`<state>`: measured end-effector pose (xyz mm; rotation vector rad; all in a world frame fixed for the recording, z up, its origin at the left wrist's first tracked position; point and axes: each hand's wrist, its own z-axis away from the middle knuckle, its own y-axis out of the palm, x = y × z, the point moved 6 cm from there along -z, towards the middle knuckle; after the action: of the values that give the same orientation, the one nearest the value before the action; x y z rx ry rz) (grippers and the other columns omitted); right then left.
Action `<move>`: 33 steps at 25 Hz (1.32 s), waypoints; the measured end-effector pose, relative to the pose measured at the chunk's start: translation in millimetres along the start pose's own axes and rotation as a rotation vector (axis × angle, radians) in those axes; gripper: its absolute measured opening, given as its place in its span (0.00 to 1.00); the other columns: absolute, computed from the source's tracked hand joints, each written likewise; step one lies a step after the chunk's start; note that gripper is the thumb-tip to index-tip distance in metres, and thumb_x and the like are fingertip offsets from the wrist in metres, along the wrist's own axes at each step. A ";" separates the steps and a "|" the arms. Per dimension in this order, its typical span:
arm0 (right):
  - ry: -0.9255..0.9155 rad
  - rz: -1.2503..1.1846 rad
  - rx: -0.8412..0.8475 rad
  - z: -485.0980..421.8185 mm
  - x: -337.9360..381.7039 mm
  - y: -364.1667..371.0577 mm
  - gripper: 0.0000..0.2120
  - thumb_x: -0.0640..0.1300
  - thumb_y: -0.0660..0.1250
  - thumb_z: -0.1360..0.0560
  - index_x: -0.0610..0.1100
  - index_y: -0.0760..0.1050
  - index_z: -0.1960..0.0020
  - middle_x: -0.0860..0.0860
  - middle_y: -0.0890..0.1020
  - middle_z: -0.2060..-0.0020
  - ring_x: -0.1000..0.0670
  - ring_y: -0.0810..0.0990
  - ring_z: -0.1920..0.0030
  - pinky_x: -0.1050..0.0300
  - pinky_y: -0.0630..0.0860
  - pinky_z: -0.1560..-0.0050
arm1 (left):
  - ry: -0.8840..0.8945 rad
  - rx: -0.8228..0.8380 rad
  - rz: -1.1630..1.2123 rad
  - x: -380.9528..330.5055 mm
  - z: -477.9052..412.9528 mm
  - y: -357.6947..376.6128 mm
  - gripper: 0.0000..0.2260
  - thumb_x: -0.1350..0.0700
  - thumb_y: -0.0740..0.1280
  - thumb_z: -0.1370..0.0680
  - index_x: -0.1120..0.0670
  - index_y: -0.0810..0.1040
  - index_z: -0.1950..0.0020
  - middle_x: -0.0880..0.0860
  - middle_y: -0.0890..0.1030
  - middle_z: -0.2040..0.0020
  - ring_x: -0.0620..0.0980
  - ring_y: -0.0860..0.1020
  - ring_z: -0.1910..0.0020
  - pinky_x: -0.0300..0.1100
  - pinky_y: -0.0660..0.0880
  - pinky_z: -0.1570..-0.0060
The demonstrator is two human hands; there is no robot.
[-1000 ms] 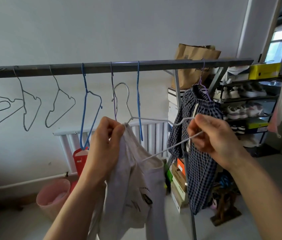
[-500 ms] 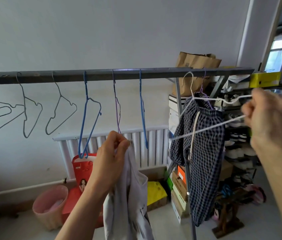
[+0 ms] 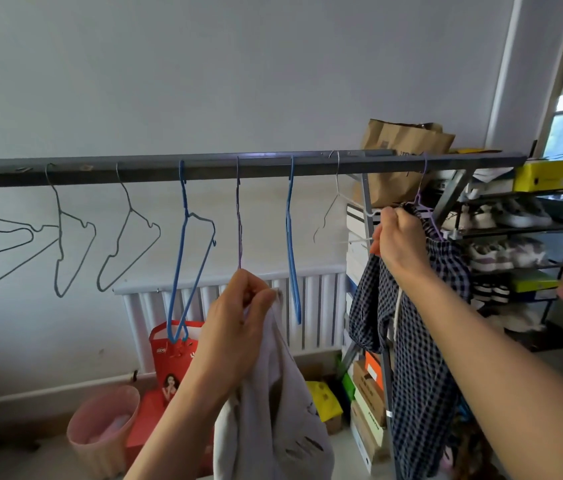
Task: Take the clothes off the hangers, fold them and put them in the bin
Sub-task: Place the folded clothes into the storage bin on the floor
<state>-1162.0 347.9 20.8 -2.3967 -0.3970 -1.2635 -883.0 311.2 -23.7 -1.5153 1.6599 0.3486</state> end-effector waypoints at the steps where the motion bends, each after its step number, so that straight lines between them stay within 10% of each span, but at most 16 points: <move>1: 0.028 -0.013 0.026 3.5 -4.4 1.6 0.18 0.46 0.51 0.17 0.35 0.72 0.55 0.39 0.77 0.64 0.50 0.76 0.71 0.57 0.74 0.66 | 0.011 -0.009 0.006 -0.7 -0.9 -1.9 0.04 0.57 0.64 0.21 0.54 0.74 0.55 0.46 0.77 0.64 0.43 0.76 0.63 0.31 0.73 0.63; 9: -0.023 -0.010 -0.078 83.7 3.7 -5.6 0.20 0.45 0.60 0.20 0.45 0.62 0.29 0.49 0.65 0.34 0.52 0.75 0.47 0.61 0.73 0.58 | 0.070 0.062 0.032 -7.6 1.3 -8.0 0.03 0.57 0.68 0.23 0.51 0.79 0.57 0.44 0.81 0.63 0.42 0.79 0.60 0.28 0.71 0.60; 14: -0.058 -0.367 0.686 179.9 37.5 56.1 0.09 0.42 0.66 0.22 0.48 0.80 0.43 0.53 0.84 0.50 0.54 0.82 0.46 0.53 0.78 0.45 | 0.077 0.096 0.046 -2.9 8.5 -16.2 0.05 0.59 0.70 0.25 0.48 0.81 0.57 0.42 0.83 0.61 0.41 0.81 0.59 0.29 0.73 0.57; 33: -0.203 -0.434 0.527 211.3 81.8 96.2 0.08 0.37 0.67 0.23 0.47 0.81 0.57 0.51 0.83 0.63 0.56 0.81 0.60 0.65 0.76 0.60 | -0.234 0.288 0.297 27.3 41.2 -76.2 0.04 0.54 0.75 0.28 0.50 0.82 0.62 0.53 0.83 0.63 0.50 0.80 0.62 0.42 0.75 0.60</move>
<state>-924.3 368.1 -39.8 -2.0365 -1.2008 -0.9146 -794.8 303.5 -43.9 -0.9796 1.6650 0.4084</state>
